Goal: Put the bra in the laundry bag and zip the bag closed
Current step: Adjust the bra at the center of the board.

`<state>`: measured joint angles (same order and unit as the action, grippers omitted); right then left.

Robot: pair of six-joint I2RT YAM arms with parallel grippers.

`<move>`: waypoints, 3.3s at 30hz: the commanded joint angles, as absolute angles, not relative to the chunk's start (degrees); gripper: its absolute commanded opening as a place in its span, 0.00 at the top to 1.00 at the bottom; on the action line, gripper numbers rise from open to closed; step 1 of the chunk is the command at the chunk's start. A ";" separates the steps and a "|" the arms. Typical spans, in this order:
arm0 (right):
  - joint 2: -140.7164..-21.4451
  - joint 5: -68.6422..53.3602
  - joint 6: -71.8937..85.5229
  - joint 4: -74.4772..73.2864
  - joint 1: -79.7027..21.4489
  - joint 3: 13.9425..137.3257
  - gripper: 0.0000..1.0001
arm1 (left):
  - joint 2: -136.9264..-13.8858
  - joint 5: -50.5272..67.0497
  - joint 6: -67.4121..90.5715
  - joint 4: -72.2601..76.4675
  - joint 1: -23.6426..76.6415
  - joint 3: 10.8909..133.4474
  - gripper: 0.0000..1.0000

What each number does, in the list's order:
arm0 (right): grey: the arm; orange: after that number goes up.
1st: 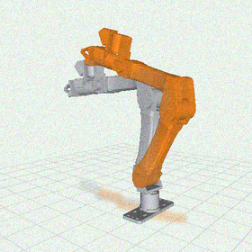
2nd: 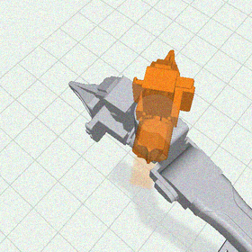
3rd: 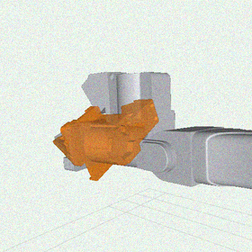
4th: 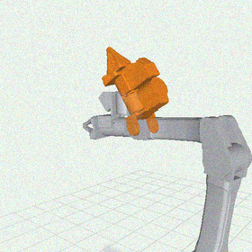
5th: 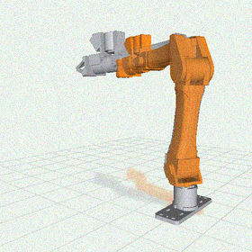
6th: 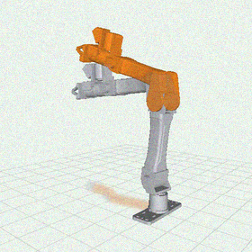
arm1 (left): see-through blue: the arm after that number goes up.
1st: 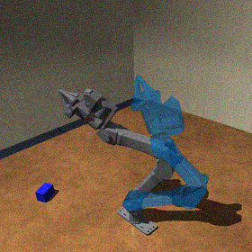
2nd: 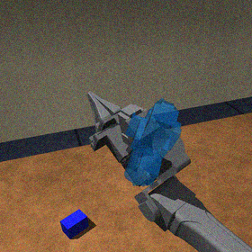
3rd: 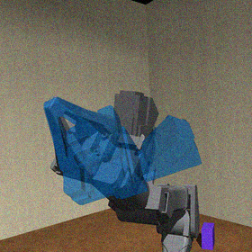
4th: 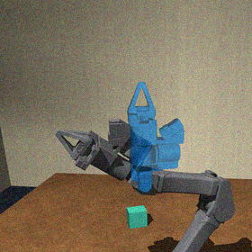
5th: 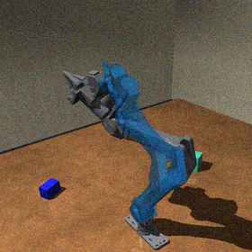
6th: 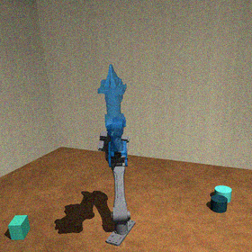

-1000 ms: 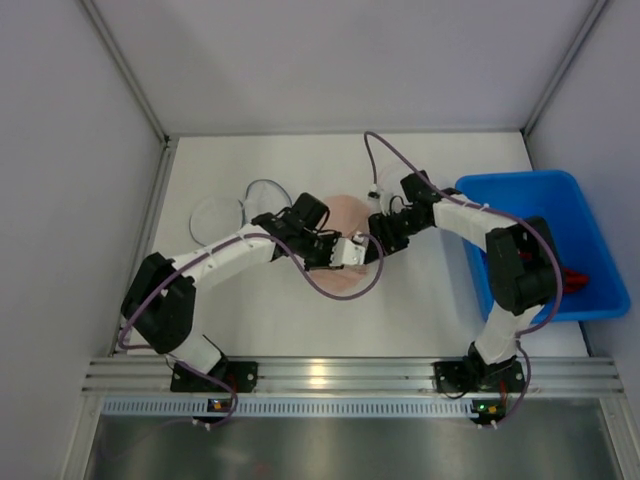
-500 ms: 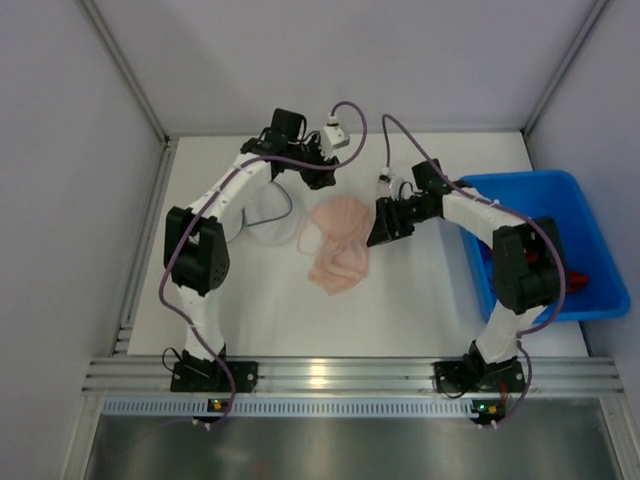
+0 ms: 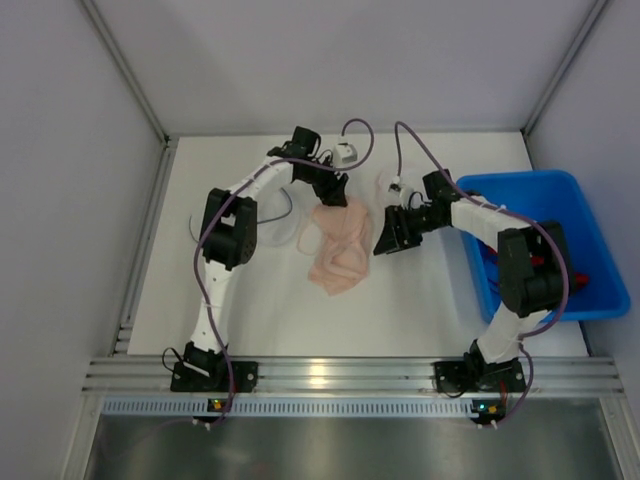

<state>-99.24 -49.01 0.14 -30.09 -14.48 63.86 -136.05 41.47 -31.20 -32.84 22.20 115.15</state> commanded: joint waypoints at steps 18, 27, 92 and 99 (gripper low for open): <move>-94.66 -52.47 -0.35 -24.27 -15.12 54.93 0.28 | -116.30 35.53 -16.36 -19.18 20.30 94.06 1.00; -100.98 -51.94 1.93 -20.31 -19.33 55.81 0.27 | -105.04 30.06 -17.57 -13.63 21.88 83.51 1.00; -105.45 -29.61 26.72 5.01 -22.49 54.75 0.35 | -104.68 37.00 -8.61 -4.57 35.51 58.62 1.00; -111.26 -34.36 28.30 6.68 -26.10 55.20 0.40 | -105.64 36.74 -9.14 -4.57 35.42 59.85 1.00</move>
<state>-107.48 -34.59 30.04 7.92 -23.46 55.31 -106.34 35.79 -7.73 -4.93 35.09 59.72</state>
